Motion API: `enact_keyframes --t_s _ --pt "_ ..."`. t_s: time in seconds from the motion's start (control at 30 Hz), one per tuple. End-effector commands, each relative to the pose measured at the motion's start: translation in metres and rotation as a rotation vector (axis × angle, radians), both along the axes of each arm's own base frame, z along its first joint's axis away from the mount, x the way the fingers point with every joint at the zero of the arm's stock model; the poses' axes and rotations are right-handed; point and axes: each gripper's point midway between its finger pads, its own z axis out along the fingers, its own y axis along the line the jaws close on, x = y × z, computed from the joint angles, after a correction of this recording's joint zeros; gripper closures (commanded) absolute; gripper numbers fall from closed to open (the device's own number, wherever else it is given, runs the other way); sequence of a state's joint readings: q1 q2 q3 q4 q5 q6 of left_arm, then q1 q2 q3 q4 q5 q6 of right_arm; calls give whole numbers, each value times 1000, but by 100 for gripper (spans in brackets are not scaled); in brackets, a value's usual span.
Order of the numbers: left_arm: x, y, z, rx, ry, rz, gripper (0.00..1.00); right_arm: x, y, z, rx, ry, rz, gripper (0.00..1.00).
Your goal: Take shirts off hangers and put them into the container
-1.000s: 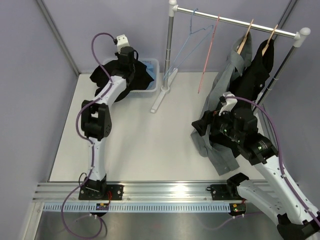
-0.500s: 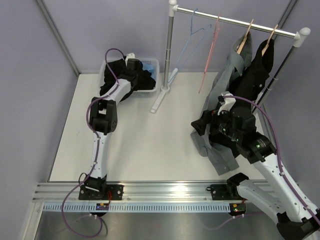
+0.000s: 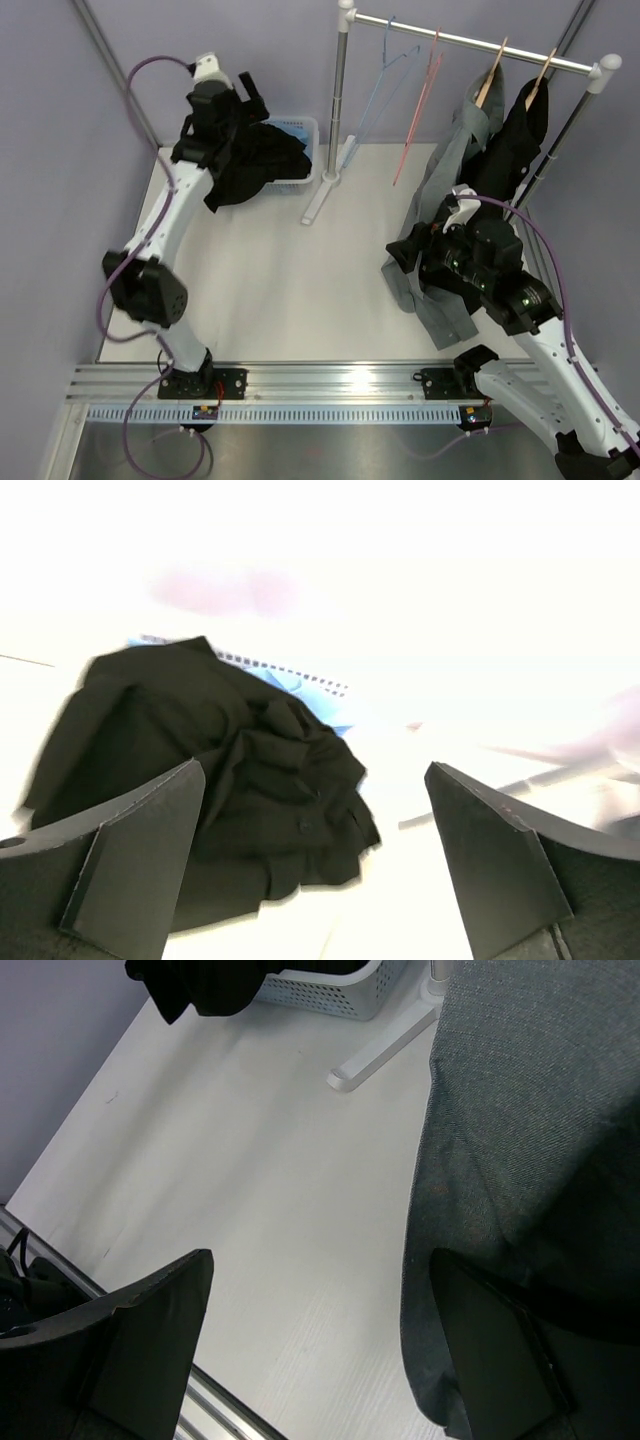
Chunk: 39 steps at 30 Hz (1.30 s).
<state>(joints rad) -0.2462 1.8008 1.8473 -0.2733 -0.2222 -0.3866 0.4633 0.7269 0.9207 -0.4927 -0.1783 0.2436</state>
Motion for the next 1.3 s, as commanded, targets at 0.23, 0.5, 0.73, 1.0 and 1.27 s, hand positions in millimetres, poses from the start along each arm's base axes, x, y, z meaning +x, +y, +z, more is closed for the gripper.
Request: enact_keyframes --t_s 0.23,0.5,0.73,1.0,1.27 --pt "-121 87 -36 -251 -168 197 1 -10 3 17 52 -52 38 0" --pt "-140 126 -120 -373 -226 284 1 -14 7 18 64 -49 65 1" --pt "-114 139 -155 -481 -267 241 1 -13 6 16 56 -45 57 1" --pt "-75 142 -152 -459 -322 179 7 -11 4 12 39 -40 46 0" --pt "-38 136 -151 -433 -286 121 33 -5 5 7 22 -22 42 0"
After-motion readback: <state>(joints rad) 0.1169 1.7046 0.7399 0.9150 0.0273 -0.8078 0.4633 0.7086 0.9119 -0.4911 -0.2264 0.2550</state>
